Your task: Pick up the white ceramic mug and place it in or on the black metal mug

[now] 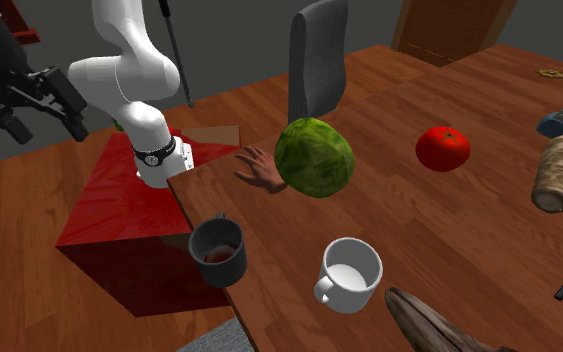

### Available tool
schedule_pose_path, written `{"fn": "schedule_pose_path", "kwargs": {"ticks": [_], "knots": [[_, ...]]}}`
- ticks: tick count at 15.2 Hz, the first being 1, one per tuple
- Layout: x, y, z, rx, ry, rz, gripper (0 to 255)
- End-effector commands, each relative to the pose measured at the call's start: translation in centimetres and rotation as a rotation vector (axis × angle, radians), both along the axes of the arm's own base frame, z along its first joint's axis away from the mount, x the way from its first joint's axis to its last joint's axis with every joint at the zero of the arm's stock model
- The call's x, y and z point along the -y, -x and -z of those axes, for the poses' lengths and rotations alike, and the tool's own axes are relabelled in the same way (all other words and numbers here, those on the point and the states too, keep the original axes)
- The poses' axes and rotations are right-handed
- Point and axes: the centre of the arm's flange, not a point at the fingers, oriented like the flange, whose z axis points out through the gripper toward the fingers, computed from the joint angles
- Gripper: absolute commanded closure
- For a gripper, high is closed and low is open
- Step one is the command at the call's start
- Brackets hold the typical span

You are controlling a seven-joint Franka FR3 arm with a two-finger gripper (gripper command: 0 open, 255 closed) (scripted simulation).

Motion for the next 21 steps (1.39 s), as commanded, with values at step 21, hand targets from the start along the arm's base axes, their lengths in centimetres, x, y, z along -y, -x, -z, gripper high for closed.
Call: {"fn": "schedule_pose_path", "kwargs": {"ticks": [21], "knots": [[-24.4, -9.6, 7.4, -0.036, 0.044, -0.036, 0]]}}
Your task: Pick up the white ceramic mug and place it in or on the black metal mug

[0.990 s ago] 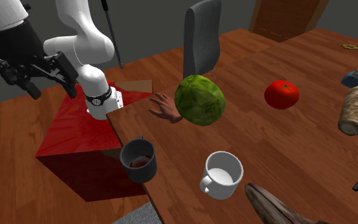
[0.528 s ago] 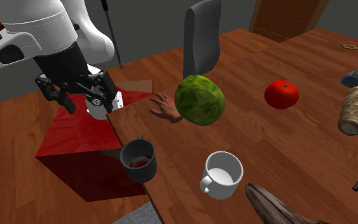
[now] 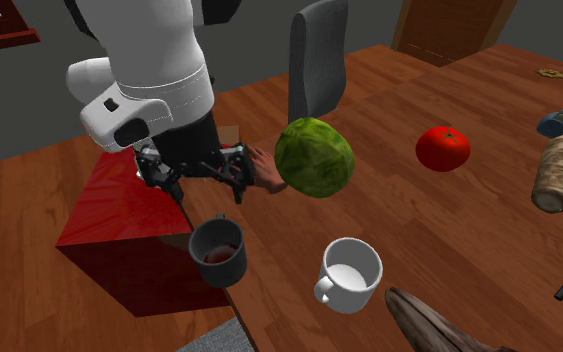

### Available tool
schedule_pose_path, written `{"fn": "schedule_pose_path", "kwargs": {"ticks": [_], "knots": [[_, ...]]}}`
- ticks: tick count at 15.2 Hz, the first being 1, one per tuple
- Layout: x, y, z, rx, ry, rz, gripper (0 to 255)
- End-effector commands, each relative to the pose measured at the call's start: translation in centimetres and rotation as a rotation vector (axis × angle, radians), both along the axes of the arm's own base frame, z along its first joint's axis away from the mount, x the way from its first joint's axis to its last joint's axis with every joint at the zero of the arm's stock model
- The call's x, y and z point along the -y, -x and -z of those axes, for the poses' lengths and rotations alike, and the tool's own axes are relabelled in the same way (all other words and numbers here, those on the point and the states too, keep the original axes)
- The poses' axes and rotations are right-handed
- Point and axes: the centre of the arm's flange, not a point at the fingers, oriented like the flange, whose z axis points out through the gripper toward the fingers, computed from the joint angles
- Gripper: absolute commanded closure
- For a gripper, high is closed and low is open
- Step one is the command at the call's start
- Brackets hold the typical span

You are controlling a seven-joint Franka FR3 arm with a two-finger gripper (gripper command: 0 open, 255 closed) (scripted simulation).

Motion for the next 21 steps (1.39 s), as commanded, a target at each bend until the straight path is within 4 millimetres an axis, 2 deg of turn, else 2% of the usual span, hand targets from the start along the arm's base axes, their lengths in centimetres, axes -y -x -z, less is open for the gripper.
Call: {"fn": "schedule_pose_path", "kwargs": {"ticks": [1, 21], "knots": [[-2.5, -0.8, 0.5, -0.004, 0.003, -0.002, 0], [-26.8, -9.2, 9.3, -0.039, 0.047, -0.038, 0]]}}
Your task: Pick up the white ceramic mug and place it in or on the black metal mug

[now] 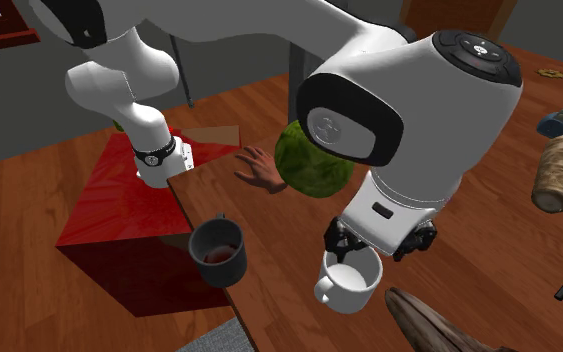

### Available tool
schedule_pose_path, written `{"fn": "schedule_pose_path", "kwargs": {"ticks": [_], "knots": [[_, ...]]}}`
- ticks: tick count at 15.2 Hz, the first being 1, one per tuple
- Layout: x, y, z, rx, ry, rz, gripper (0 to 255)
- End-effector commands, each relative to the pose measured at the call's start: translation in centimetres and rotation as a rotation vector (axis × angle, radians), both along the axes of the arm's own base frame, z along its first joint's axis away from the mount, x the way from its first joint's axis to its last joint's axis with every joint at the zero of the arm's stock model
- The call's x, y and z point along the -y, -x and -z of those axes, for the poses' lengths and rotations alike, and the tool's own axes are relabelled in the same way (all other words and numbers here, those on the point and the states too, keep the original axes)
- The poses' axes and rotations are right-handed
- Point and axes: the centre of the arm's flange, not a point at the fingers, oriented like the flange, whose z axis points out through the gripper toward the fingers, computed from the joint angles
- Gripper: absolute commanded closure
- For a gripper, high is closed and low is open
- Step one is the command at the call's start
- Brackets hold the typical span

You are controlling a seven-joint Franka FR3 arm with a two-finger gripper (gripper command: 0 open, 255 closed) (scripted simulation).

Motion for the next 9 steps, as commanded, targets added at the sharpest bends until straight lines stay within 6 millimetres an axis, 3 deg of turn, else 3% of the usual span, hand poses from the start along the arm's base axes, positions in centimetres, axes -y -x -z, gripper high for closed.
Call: {"fn": "schedule_pose_path", "kwargs": {"ticks": [1, 9], "knots": [[-2.5, -0.8, 0.9, -0.003, 0.005, -0.002, 0], [-2.4, -0.6, 4.9, -0.003, 0.005, -0.002, 0]]}}
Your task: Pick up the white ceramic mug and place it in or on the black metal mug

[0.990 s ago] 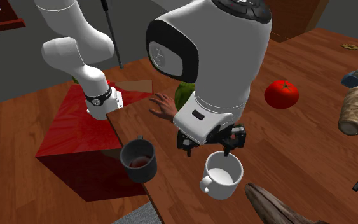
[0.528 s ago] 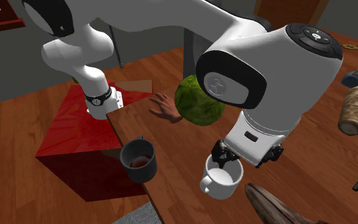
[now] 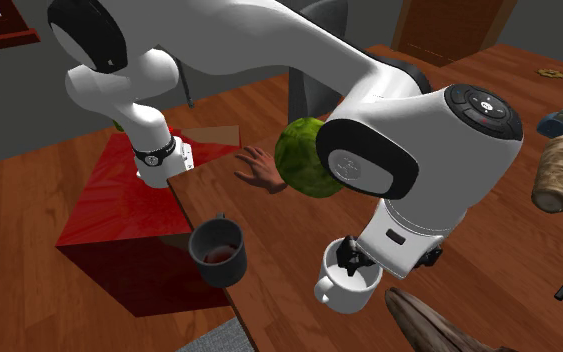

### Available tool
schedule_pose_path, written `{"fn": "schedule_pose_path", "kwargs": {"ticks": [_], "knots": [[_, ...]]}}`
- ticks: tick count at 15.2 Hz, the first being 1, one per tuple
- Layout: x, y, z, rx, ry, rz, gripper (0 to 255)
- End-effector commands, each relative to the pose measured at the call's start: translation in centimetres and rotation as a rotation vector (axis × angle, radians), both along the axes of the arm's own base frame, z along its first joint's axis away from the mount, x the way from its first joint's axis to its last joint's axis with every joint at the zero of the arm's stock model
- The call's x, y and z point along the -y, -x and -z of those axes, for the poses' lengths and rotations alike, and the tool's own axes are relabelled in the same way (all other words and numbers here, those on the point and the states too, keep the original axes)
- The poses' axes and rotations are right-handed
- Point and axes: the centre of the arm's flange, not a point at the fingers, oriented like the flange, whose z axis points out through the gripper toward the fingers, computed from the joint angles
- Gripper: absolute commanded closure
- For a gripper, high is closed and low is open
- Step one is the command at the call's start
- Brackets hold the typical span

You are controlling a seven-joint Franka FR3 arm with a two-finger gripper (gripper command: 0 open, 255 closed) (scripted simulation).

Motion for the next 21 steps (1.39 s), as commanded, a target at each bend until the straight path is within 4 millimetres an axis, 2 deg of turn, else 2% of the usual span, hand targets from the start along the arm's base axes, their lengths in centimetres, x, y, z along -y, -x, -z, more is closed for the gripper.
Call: {"fn": "schedule_pose_path", "kwargs": {"ticks": [1, 8, 9, 18, 21], "knots": [[0.0, 0.1, 0.5, 0.0, 0.0, 0.0, 0], [0.0, 0.1, 0.4, 0.0, 0.0, 0.0, 0], [0.0, 0.1, 0.4, 0.0, 0.0, 0.0, 255], [0.0, 0.1, 0.5, 0.0, 0.0, 0.0, 255], [0.0, 0.1, -1.1, 0.0, 0.0, 0.0, 255]]}}
